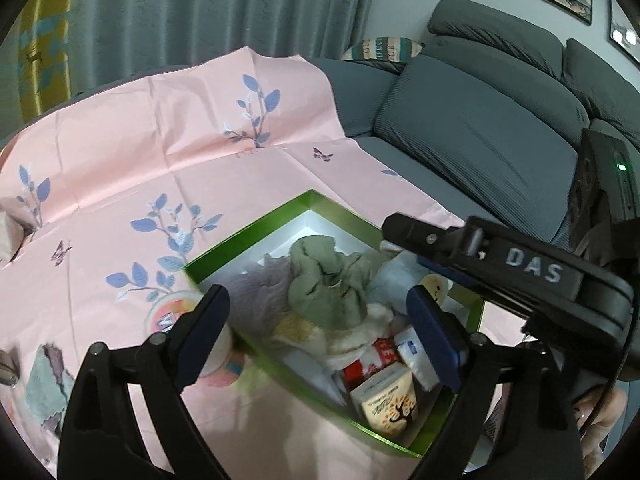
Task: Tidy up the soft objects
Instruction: 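Open the right gripper and withdraw it from the box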
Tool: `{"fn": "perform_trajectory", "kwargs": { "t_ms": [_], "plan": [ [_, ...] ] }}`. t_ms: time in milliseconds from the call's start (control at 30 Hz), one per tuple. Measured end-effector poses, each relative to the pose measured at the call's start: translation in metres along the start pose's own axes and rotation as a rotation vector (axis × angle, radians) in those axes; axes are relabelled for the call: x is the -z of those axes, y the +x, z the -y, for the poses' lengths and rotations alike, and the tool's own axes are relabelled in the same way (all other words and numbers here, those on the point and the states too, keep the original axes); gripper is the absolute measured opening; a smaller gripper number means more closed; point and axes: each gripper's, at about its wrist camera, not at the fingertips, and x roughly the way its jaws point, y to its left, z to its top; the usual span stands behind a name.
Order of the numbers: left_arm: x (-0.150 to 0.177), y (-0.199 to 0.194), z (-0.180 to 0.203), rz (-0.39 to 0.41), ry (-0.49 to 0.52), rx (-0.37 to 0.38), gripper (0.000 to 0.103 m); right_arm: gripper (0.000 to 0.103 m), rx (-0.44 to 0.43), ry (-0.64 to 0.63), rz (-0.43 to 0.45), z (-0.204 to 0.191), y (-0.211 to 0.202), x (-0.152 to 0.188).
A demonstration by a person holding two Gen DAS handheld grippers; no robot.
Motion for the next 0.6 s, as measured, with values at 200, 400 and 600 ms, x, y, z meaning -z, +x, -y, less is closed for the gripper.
{"fn": "perform_trajectory", "kwargs": {
  "t_ms": [200,400,600],
  "plan": [
    [0.008,-0.023,-0.015,0.011,-0.043,-0.006,0.102,0.083,-0.016,-0.092,0.035,-0.026,-0.011,0.007],
    [0.022,-0.049,-0.033,0.027,-0.084,-0.054,0.102,0.087,-0.028,-0.179,0.046,-0.054,-0.017,0.017],
    [0.048,-0.076,-0.063,0.039,-0.144,-0.121,0.102,0.090,-0.063,-0.260,0.028,-0.081,-0.018,0.034]
  ]
}}
